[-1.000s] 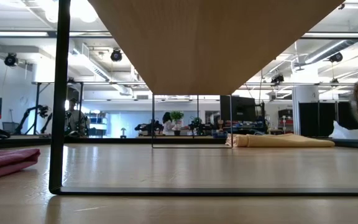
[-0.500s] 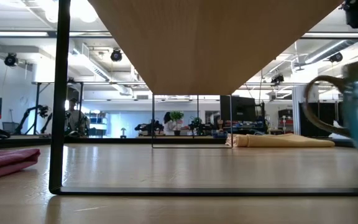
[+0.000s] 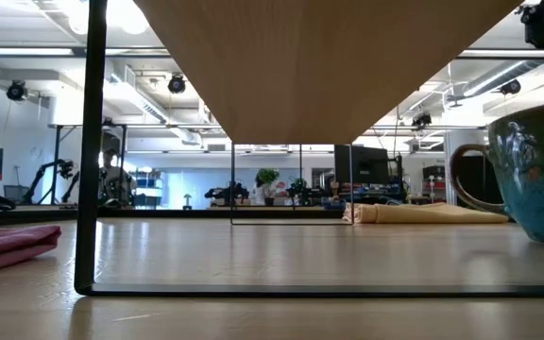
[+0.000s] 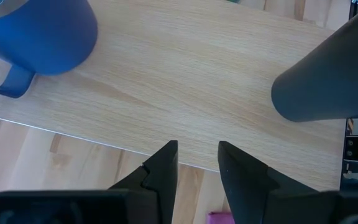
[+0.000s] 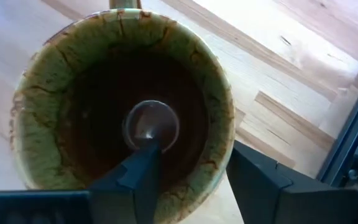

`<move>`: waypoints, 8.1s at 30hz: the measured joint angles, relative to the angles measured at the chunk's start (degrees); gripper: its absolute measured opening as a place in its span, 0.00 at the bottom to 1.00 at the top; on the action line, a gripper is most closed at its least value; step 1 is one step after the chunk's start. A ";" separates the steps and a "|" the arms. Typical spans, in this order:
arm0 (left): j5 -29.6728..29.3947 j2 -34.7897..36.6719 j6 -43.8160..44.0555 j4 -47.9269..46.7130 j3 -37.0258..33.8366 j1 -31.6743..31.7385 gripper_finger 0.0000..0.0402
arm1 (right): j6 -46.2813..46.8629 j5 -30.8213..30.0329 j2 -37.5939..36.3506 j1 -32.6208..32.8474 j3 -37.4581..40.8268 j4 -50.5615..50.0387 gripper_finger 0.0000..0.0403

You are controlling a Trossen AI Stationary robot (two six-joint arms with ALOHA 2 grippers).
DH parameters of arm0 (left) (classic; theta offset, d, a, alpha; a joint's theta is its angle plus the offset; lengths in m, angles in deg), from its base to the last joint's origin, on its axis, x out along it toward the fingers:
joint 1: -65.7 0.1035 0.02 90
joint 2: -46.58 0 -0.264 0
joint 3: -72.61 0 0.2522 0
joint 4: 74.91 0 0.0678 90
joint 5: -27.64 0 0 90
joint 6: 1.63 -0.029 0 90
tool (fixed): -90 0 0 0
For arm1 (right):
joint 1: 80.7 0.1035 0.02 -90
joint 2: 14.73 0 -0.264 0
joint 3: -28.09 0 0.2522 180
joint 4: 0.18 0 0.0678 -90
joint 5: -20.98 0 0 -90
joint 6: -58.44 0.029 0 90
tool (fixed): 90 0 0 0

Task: Stack small to large cups/mugs on shelf
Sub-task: Put the green mug on the shelf

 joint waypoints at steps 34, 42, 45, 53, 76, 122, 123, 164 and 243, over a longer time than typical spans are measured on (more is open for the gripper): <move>-0.04 -0.02 -3.10 0.02 -0.23 0.74 0.25 | 22.32 6.31 -3.81 -1.55 -8.53 -13.31 0.34; -0.04 -0.02 -3.13 0.00 -1.45 0.76 0.25 | 24.42 12.75 -1.36 -0.98 -12.33 -13.54 0.34; -0.04 -0.02 -3.57 -0.02 -1.82 0.76 0.25 | 24.56 13.12 0.59 -1.16 -11.99 -12.74 0.34; -0.14 -0.02 -4.85 -0.02 -3.50 0.76 0.25 | 24.56 12.64 3.00 -2.57 -8.43 -7.68 0.34; -0.26 0.03 -6.58 -0.47 -4.48 0.76 0.25 | 22.32 11.46 2.74 -3.48 2.51 -1.14 0.11; -0.13 0.13 -6.08 -1.28 -5.57 0.74 0.25 | -19.31 -10.42 -3.13 -22.17 -31.00 -18.46 0.08; -0.16 0.13 -6.08 -1.24 -5.56 0.74 0.25 | -20.52 -10.95 -2.62 -22.39 -32.53 -18.29 0.08; -15.45 4.97 -6.06 2.25 -5.51 0.74 0.25 | -54.29 16.99 33.32 -41.40 -71.98 -18.28 0.08; -15.30 5.25 -4.79 -2.86 -5.44 0.73 0.25 | -47.76 17.29 34.27 -39.10 -69.44 -15.31 0.28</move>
